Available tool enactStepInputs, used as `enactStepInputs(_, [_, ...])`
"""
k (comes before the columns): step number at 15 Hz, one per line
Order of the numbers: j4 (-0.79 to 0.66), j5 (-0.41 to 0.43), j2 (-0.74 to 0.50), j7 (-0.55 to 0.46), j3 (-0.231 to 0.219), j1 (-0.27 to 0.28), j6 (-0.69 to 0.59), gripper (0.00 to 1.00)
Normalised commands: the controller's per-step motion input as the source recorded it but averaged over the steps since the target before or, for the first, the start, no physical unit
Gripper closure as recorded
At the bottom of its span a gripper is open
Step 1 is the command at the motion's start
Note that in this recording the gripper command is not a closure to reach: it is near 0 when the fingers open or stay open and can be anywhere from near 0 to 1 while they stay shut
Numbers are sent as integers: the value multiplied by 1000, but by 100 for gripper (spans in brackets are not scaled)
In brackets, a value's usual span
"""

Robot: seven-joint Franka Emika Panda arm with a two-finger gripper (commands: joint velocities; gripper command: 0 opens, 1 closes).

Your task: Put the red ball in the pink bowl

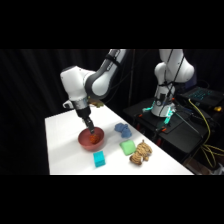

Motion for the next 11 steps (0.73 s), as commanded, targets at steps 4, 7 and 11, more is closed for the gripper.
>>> enactStepInputs(4, [129, -39, -343, 34, -38, 44, -468, 0])
enactStepInputs(7, [109, -22, -336, 52, -42, 56, -498, 0])
enactStepInputs(11, [83, -72, -289, 99, -53, 94, -408, 0])
